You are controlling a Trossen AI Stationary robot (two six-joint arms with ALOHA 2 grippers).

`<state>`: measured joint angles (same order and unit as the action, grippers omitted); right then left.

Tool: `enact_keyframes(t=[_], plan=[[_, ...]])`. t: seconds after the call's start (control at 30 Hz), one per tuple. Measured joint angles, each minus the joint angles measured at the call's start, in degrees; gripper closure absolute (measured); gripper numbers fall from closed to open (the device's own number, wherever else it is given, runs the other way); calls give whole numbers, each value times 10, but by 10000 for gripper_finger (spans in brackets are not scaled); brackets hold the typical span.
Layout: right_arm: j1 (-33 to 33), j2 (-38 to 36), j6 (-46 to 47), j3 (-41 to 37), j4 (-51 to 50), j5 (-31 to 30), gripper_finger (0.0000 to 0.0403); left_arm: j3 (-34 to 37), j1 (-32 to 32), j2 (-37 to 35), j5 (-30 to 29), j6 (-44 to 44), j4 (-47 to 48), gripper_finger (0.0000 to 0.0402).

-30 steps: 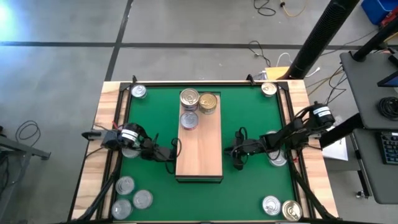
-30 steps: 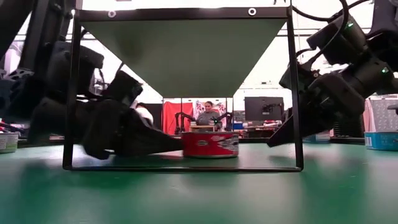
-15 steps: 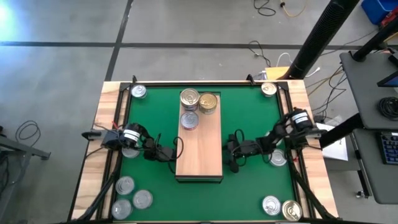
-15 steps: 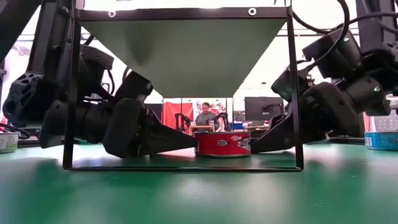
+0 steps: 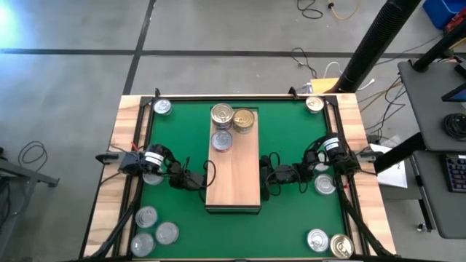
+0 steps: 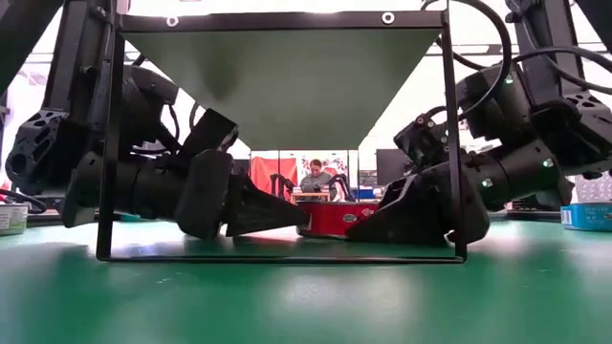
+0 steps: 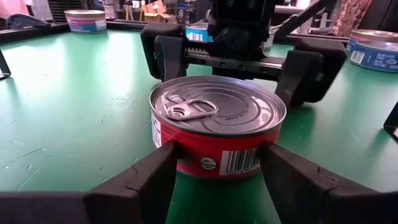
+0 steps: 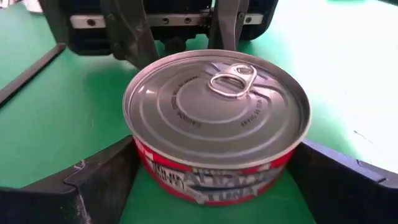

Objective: Stack canned seafood by type on shelf
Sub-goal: Stack the red tuna can on top of the other red tuna can on the shelf

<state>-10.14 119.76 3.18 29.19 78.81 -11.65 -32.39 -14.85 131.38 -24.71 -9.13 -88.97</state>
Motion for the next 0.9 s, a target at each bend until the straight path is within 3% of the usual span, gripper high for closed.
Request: enact_keyframes(t=[0.27, 0.9], plan=[[1, 13, -1, -10, 56, -13, 19, 2, 2, -1, 5, -17, -6, 190], [4, 5, 22, 3, 15, 25, 6, -2, 2, -2, 40, -12, 22, 196]])
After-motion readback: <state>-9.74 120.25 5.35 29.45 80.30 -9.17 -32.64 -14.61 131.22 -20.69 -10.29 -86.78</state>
